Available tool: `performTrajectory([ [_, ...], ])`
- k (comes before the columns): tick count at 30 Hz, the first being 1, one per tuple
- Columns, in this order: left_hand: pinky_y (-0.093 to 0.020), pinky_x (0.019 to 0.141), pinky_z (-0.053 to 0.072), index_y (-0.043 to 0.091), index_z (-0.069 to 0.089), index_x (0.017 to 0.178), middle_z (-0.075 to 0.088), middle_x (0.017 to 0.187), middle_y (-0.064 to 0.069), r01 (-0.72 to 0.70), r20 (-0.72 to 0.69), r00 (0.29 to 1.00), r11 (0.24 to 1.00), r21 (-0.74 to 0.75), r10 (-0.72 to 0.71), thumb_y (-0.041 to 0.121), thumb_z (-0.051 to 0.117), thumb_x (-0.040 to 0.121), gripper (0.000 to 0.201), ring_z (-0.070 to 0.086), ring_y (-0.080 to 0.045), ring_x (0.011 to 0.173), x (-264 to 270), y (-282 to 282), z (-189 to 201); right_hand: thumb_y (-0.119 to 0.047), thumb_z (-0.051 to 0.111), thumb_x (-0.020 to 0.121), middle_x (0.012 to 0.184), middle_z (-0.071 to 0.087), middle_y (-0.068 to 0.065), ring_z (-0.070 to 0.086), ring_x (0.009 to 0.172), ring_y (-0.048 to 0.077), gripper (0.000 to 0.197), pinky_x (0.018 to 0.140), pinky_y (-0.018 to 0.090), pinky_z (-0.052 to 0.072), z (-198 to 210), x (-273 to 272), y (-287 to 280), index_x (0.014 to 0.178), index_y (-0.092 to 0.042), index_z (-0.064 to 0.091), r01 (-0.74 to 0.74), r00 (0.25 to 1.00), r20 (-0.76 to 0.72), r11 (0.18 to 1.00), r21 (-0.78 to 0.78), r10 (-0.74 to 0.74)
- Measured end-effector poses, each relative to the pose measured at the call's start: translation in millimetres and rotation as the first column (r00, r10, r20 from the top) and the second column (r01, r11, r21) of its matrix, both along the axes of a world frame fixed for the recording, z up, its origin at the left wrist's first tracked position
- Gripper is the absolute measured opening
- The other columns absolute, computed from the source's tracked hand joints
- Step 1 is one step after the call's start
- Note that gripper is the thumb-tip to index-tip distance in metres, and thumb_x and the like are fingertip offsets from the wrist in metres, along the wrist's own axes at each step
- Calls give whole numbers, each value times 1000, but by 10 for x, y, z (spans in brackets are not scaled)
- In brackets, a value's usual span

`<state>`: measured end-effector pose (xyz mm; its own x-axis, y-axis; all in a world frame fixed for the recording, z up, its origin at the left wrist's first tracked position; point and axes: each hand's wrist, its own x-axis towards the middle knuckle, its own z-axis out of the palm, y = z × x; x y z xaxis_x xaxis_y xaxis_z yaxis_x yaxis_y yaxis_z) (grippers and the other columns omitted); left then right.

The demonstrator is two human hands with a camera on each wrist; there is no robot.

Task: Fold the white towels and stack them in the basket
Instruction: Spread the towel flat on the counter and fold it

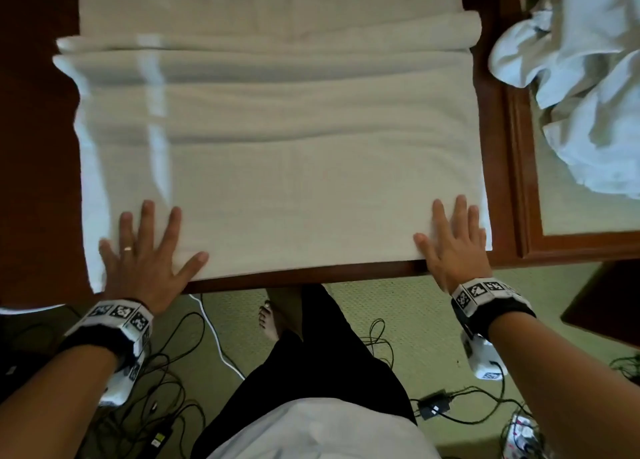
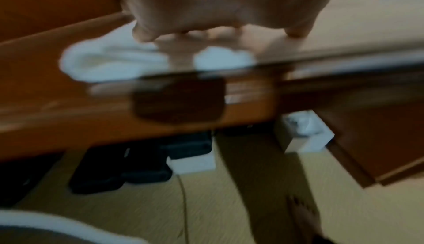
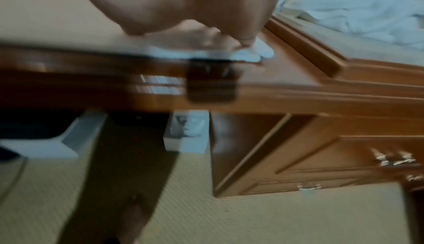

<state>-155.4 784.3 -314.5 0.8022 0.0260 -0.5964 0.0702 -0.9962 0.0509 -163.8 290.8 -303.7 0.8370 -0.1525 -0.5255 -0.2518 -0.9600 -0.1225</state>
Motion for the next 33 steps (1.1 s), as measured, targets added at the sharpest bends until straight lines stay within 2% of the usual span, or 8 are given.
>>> performTrajectory([
  [7, -68, 115, 9, 39, -14, 157, -21, 167, -4, 237, 147, 962, 971, -24, -231, 103, 33, 62, 124, -10, -36, 152, -484, 6, -93, -88, 41, 76, 157, -38, 5, -29, 145, 37, 113, 116, 66, 0, -13, -293, 251, 153, -36, -22, -411, 911, 6, 908, -80, 413],
  [12, -70, 105, 31, 32, 24, 158, 16, 166, -11, 276, 221, 933, 959, 60, -283, 22, 84, 74, 103, 23, -48, 147, -633, -52, -81, -15, 66, 87, 165, -3, 16, 3, 148, 49, 96, 111, 66, 23, -138, -494, 279, 158, -31, 4, -399, 909, 65, 904, -156, 413],
  [16, -65, 100, 42, 11, 54, 142, 49, 148, -19, 338, 308, 892, 941, 31, -331, -10, 80, 58, 91, 50, -48, 128, -856, 73, 10, 2, 33, 73, 146, 48, 23, 48, 129, 51, 66, 93, 59, 48, 29, -699, 116, 135, -8, 56, -436, 870, 186, 888, -143, 457],
  [19, -55, 81, 55, 5, 70, 109, 68, 109, -20, 272, 325, 905, 961, 57, -275, -8, 82, 61, 51, 64, -43, 96, -747, 83, 272, 1, 45, 74, 108, 65, 23, 63, 101, 46, 33, 84, 52, 51, 280, -549, 109, 99, -3, 66, -332, 916, 171, 925, -187, 363],
  [22, -36, 74, 54, 22, 69, 95, 68, 94, -4, 166, 22, 985, 981, 98, -168, 8, 63, 87, 18, 66, -28, 87, -537, 46, 496, -5, 54, 84, 100, 66, 12, 65, 92, 36, 23, 77, 40, 51, 506, -395, 128, 102, -14, 66, -299, 954, -29, 937, -179, 299],
  [26, -29, 70, 48, 17, 65, 72, 68, 79, -6, 130, -305, 944, 991, -13, -128, 1, 48, 87, 27, 66, -24, 81, -348, 122, 592, -9, 51, 90, 126, 65, 6, 62, 114, 26, 37, 88, 29, 46, 658, -306, 74, 120, -23, 67, -248, 914, -358, 961, -119, 191],
  [29, -34, 69, 52, 16, 64, 71, 68, 74, -8, 50, -105, 993, 997, -62, -57, -3, 49, 88, 29, 66, -27, 75, -152, 251, 710, -6, 46, 87, 126, 64, 4, 62, 114, 27, 42, 94, 34, 49, 791, -120, 19, 118, -26, 67, -220, 949, -263, 962, -160, 173],
  [33, -41, 54, 52, 18, 54, 63, 55, 56, -9, -31, 132, 990, 987, -156, 52, -5, 49, 88, 35, 58, -32, 54, 244, 248, 982, -4, 47, 83, 91, 63, 7, 60, 84, 30, 22, 73, 35, 49, 1081, 339, 31, 88, -20, 62, -187, 982, -53, 965, -186, 180],
])
